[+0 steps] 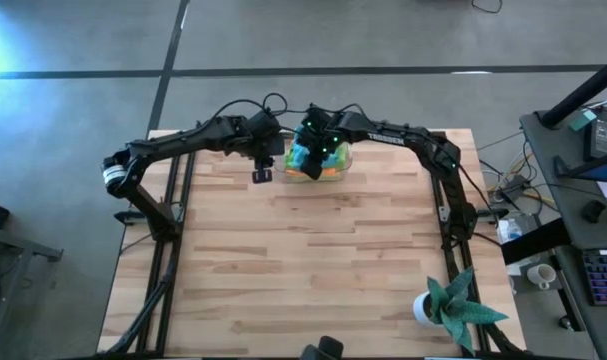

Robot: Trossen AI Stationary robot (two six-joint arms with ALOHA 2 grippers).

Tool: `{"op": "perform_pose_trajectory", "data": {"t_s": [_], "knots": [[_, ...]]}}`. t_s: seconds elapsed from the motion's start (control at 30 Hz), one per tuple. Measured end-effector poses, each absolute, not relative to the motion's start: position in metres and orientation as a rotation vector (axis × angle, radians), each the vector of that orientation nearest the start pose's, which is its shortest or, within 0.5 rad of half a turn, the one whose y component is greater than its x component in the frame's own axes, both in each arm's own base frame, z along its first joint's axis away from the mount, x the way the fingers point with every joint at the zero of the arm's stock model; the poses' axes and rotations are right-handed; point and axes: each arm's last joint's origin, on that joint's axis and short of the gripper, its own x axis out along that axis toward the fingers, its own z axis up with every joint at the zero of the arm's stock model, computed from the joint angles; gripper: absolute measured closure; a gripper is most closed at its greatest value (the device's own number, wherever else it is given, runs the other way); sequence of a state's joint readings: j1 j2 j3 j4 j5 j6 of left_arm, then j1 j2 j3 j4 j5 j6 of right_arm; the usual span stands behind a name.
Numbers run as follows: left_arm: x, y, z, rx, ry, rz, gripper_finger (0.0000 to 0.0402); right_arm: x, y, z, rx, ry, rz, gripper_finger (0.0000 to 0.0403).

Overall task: Fold microfiber towels
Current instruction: Put the blue microfiber towel into the transparent bin, then return to Home Position

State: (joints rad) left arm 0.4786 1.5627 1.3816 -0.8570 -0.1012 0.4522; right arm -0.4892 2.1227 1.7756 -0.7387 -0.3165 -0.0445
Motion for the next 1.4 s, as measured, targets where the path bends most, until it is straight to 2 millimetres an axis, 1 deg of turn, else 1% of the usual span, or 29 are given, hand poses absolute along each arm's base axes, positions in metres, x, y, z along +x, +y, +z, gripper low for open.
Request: {"op": "perform_pose_trajectory", "data": {"t_s": [0.17, 0.27, 0.33, 0.43, 0.7, 0.77, 0.83, 0.9, 1.0, 1.2, 1.3, 1.4], "knots": [[0.280, 0.149, 0.298, 0.202, 1.143, 0.282, 0.0301, 0.393, -0.202, 0.245, 0.410, 0.973, -0.162, 0.0296], [0.280, 0.149, 0.298, 0.203, 1.146, 0.283, 0.0301, 0.386, -0.201, 0.255, 0.436, 0.980, -0.211, 0.0296], [0.280, 0.149, 0.298, 0.203, 1.146, 0.284, 0.0301, 0.382, -0.199, 0.258, 0.449, 1.003, -0.254, 0.0296], [0.280, 0.149, 0.298, 0.203, 1.146, 0.284, 0.0301, 0.378, -0.197, 0.254, 0.467, 1.052, -0.272, 0.0296], [0.275, 0.149, 0.303, 0.203, 1.141, 0.294, 0.0301, 0.369, -0.193, 0.229, 0.509, 1.141, -0.275, 0.0296], [0.273, 0.147, 0.305, 0.204, 1.139, 0.295, 0.0301, 0.369, -0.193, 0.228, 0.511, 1.145, -0.275, 0.0296], [0.270, 0.146, 0.309, 0.203, 1.134, 0.297, 0.0301, 0.369, -0.193, 0.230, 0.508, 1.136, -0.276, 0.0296], [0.266, 0.144, 0.311, 0.201, 1.141, 0.295, 0.0301, 0.368, -0.192, 0.239, 0.497, 1.114, -0.275, 0.0296], [0.260, 0.141, 0.317, 0.170, 1.133, 0.316, 0.0301, 0.364, -0.191, 0.258, 0.461, 1.062, -0.289, 0.0296], [0.246, 0.133, 0.328, 0.101, 1.101, 0.363, 0.0301, 0.349, -0.185, 0.298, 0.368, 0.968, -0.335, 0.0296], [0.236, 0.127, 0.328, 0.066, 1.076, 0.389, 0.0301, 0.344, -0.182, 0.316, 0.343, 0.893, -0.337, 0.0296], [0.221, 0.119, 0.324, 0.022, 1.044, 0.418, 0.0301, 0.343, -0.178, 0.330, 0.314, 0.815, -0.334, 0.0296]]}}
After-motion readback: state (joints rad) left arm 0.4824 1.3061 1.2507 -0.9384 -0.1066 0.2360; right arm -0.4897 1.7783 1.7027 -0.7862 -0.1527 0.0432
